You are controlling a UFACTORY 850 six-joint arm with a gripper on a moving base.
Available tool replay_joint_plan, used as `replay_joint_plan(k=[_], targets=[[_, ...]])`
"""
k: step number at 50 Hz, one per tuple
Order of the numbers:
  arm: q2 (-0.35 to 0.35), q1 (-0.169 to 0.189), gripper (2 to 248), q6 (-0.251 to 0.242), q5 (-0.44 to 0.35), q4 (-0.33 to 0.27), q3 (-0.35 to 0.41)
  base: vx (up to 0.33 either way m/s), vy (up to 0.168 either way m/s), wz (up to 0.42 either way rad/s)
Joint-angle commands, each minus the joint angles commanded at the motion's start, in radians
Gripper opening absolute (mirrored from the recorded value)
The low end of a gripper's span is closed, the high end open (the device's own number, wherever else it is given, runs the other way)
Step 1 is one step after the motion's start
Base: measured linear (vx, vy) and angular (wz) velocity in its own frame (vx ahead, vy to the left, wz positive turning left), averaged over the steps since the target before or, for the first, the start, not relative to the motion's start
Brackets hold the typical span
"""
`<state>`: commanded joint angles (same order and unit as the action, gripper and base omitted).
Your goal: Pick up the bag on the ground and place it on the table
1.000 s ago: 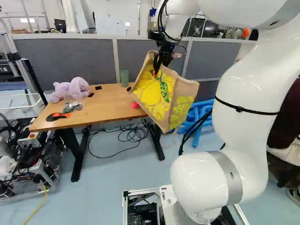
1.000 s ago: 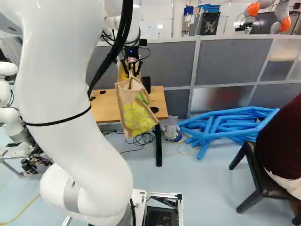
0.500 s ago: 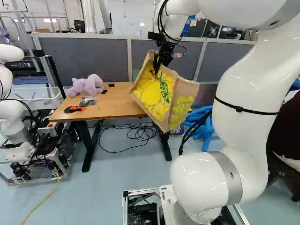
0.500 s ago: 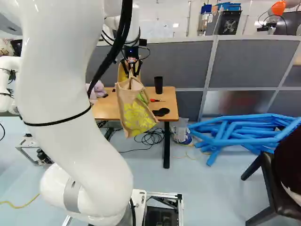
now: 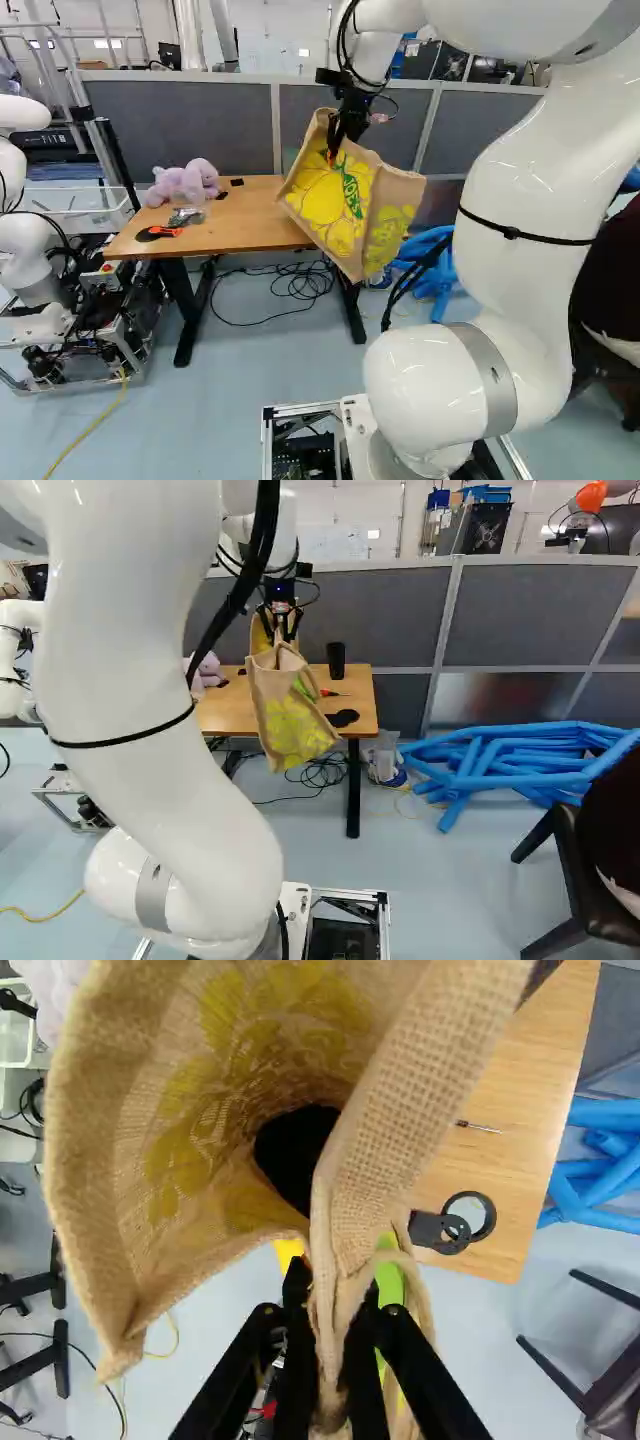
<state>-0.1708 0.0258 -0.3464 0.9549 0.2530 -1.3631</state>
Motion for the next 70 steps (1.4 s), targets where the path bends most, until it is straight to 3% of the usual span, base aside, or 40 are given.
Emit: replay_joint_plan(k=[70], targets=[[0.000, 0.000, 35, 0.000, 0.000, 0.000, 0.000, 0.063, 0.112, -0.010]])
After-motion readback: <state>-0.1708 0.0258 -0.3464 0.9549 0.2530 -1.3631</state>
